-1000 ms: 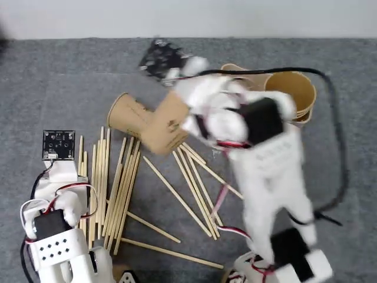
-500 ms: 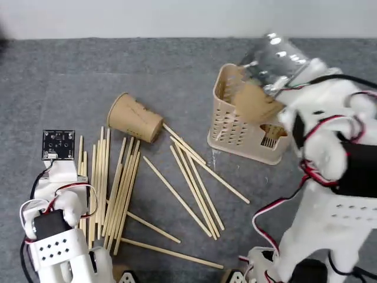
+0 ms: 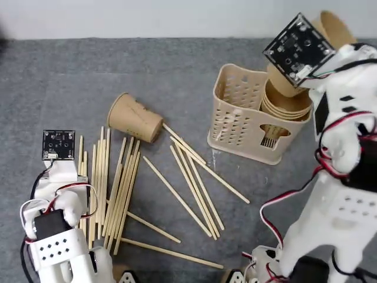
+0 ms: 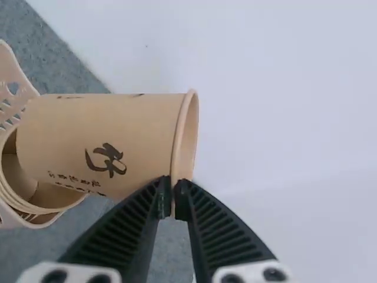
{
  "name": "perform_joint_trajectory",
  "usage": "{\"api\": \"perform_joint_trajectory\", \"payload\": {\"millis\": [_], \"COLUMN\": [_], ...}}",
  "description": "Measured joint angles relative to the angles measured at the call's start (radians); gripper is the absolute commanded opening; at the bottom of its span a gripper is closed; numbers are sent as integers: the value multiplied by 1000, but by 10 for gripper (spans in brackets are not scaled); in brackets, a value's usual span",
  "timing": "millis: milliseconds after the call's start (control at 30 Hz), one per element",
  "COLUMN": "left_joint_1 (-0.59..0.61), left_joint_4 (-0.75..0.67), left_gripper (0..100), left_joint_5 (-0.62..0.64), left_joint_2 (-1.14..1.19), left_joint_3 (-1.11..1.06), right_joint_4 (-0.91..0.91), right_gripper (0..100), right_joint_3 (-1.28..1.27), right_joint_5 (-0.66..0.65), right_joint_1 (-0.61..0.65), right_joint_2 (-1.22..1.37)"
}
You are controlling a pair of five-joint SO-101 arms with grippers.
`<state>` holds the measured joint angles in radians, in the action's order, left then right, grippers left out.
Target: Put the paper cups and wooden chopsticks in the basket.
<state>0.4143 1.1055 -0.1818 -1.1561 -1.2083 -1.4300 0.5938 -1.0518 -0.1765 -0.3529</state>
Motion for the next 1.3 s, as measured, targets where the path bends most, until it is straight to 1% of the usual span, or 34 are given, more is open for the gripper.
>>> {"api": "perform_joint_trajectory", "payload": {"millis": [167,300,500,600,667,800,867,967,1100,1233,1300], "left_joint_1": [0,0,0,0,0,0,0,0,0,0,0], "left_joint_4": [0,0,0,0,0,0,0,0,0,0,0], "left_gripper": [66,66,66,66,66,66,67,67,67,67,67], "left_joint_5": [0,0,0,0,0,0,0,0,-2,-2,-2], "left_joint_2": [0,0,0,0,0,0,0,0,0,0,0], "left_joint_3": [0,0,0,0,0,0,0,0,0,0,0], "right_joint_4": [0,0,2,2,0,-58,-92,-112,-112,-118,-126], "right_gripper": [9,9,9,19,73,248,288,275,207,122,81], "right_joint_3": [0,0,-80,-98,-98,-98,-100,-100,-100,-100,-100], "right_joint_5": [-63,-83,-184,-207,-213,-213,-189,-87,21,81,91], "right_joint_1": [-9,-14,-14,-14,-11,35,58,100,169,230,236], "right_joint_2": [78,120,129,129,129,124,112,49,-37,-80,-81]}}
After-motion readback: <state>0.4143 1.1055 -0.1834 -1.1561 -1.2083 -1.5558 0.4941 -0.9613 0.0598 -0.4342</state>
